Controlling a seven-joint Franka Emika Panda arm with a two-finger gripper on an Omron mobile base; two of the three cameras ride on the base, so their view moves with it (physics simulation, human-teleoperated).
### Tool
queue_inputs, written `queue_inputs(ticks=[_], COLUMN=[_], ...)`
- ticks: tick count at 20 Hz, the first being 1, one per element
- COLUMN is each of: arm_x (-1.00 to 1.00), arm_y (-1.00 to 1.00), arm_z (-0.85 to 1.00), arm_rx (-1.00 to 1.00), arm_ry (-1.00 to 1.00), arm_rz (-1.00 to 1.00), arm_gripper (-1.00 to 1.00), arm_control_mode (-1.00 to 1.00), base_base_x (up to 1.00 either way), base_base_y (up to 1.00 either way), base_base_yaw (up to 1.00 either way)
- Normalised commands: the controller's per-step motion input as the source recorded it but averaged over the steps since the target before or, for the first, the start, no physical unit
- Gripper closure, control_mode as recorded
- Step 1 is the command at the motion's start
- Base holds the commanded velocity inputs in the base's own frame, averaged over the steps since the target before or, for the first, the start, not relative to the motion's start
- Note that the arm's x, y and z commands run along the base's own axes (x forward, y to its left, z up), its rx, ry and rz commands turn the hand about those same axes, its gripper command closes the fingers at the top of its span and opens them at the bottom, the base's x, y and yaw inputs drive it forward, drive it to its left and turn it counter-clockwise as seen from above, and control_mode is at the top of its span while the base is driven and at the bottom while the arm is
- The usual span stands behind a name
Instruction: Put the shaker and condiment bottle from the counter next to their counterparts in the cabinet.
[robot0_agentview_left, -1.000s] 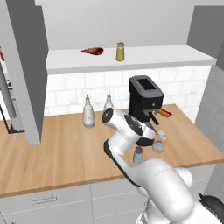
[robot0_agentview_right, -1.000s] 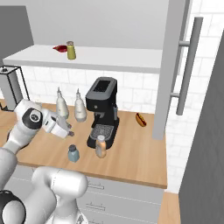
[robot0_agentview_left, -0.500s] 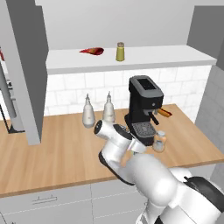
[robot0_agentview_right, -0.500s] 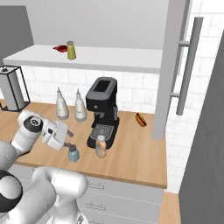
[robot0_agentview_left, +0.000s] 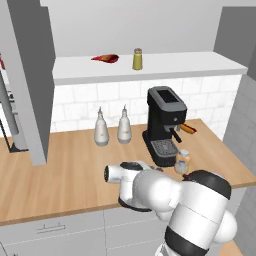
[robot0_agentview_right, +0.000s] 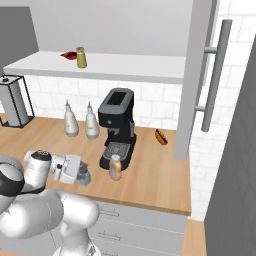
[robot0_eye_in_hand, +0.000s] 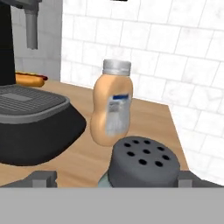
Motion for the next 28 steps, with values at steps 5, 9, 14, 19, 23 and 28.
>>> queue_inputs(ticks=[5, 9, 14, 19, 23, 28], arm_x=[0.00, 0.00, -0.01, -0.09, -0.05, 0.00], arm_y=[0.00, -0.01, 0.00, 0.06, 0.00, -0.03], arm_z=[-0.02, -0.24, -0.18, 0.22, 1.00, 1.00], arm_rx=[0.00, 0.00, 0.00, -0.01, -0.10, -0.02], arm_ry=[0.00, -0.06, -0.03, 0.00, 0.00, -0.01], arm_rz=[0.00, 0.00, 0.00, 0.00, 0.05, 0.13], arm_gripper=[-1.00, -1.00, 1.00, 1.00, 1.00, 1.00], arm_control_mode=[-1.00, -1.00, -1.00, -1.00, -1.00, -1.00], base_base_x=[0.00, 0.00, 0.00, 0.00, 0.00, 0.00], base_base_y=[0.00, 0.00, 0.00, 0.00, 0.00, 0.00], base_base_yaw=[0.00, 0.00, 0.00, 0.00, 0.00, 0.00])
